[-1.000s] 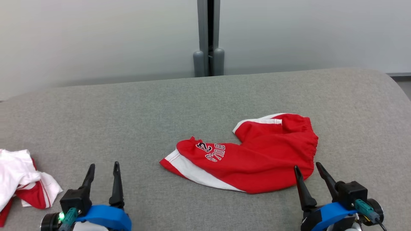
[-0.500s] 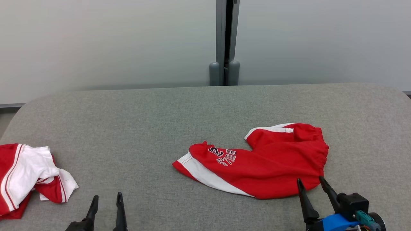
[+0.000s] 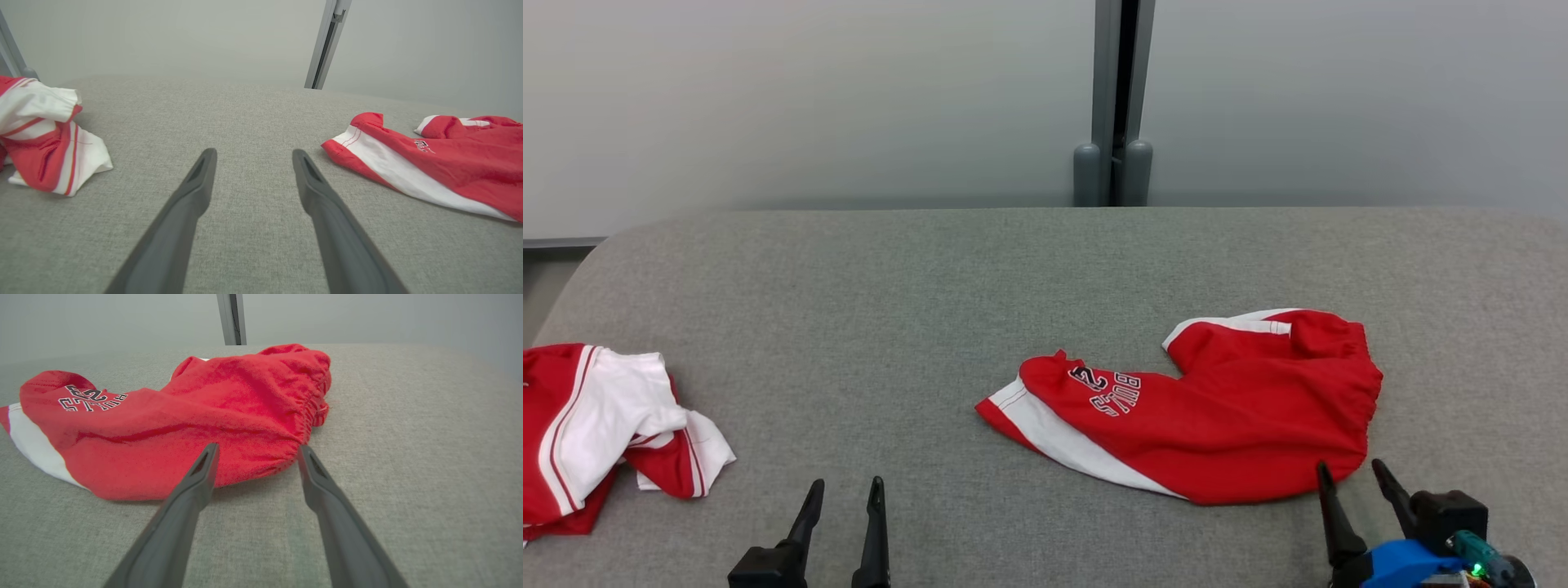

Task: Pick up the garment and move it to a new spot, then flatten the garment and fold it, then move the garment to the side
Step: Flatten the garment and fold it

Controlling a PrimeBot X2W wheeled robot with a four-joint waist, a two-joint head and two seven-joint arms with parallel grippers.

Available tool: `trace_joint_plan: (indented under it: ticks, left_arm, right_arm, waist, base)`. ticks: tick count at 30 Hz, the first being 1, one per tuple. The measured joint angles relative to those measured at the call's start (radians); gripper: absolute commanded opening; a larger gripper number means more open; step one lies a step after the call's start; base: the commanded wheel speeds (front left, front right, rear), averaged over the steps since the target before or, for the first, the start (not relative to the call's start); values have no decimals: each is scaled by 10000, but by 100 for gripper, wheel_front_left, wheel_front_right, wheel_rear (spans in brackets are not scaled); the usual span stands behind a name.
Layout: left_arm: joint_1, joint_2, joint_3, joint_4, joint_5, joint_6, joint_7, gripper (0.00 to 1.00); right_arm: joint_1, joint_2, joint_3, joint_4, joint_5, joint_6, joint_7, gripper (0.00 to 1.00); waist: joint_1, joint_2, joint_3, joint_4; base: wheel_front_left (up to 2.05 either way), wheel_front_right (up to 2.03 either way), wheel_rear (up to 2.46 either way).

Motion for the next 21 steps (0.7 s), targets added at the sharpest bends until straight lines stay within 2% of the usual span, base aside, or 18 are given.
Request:
trace_joint_plan:
  ticks: [11,12,14,15,17,18,19,21]
  left_arm:
    - [-201,-2,-69,42,94,-92,0,100]
    - [-214,-2,-67,40,100,-121,0,100]
    - [-254,-2,-59,35,107,-130,0,100]
    - [-287,-2,-58,31,107,-132,0,100]
    - [-363,-2,-67,21,105,-134,0,100]
    - [-385,-2,-81,10,104,-140,0,100]
    - [-394,-2,-100,-13,100,-157,0,100]
    - [-417,-4,-128,-46,86,-161,0,100]
  right_arm:
    - [-821,-4,-755,989,77,0,2,100]
    - [-866,-6,-794,1041,115,0,2,93]
    - [-949,-4,-892,1126,163,0,2,61]
    - [-972,-4,-941,1149,144,0,2,50]
    - [-987,-6,-989,1183,178,0,2,32]
    - [-988,-6,-957,1145,222,0,2,5]
    - [-995,-6,-880,1034,299,0,2,0]
    - [-1016,-8,-679,619,439,-2,0,0]
  waist:
    - [1,0,499,543]
    - [1,0,544,574]
    - [1,0,616,625]
    - [2,0,644,642]
    - [1,0,702,659]
    - [2,0,719,661]
    - [1,0,730,654]
    - [1,0,730,630]
  base:
    - [0,0,0]
    - [0,0,0]
    - [0,0,0]
    - [0,0,0]
    - [0,0,0]
    - [0,0,0]
    - [0,0,0]
    - [0,0,0]
